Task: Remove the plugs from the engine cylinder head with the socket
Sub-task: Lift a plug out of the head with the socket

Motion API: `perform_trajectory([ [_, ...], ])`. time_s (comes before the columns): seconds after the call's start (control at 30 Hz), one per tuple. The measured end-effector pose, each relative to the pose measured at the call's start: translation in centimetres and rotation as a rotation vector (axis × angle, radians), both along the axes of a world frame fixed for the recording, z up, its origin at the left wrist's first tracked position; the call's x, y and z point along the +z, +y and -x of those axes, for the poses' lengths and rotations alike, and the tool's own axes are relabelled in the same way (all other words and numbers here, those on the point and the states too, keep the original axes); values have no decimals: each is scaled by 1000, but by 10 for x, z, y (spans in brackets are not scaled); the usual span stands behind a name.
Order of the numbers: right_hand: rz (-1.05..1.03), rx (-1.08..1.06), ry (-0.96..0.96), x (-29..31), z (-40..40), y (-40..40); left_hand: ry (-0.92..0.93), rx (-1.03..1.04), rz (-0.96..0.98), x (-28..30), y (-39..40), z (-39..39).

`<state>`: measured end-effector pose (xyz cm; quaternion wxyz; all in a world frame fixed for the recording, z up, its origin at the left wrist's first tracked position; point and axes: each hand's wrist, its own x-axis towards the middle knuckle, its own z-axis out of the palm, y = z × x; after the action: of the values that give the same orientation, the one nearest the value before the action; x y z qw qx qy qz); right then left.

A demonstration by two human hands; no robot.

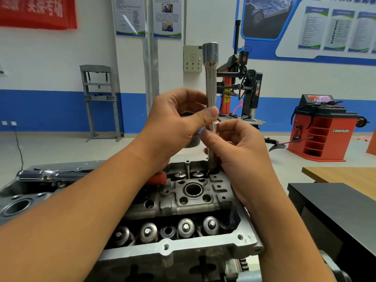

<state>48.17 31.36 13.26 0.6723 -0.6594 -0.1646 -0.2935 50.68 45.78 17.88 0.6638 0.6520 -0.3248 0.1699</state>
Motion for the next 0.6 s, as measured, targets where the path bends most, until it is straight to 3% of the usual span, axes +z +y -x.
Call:
perform_trajectory([
  [0.2, 35, 52, -25, 0, 0, 1, 15, -98, -31, 0, -1, 1],
  [0.47, -25, 8, -43, -2, -1, -1, -22, 19, -27, 0, 0, 2],
  [0.6, -16, 49, -49, -2, -1, -1, 14, -97, -52, 0, -1, 2],
])
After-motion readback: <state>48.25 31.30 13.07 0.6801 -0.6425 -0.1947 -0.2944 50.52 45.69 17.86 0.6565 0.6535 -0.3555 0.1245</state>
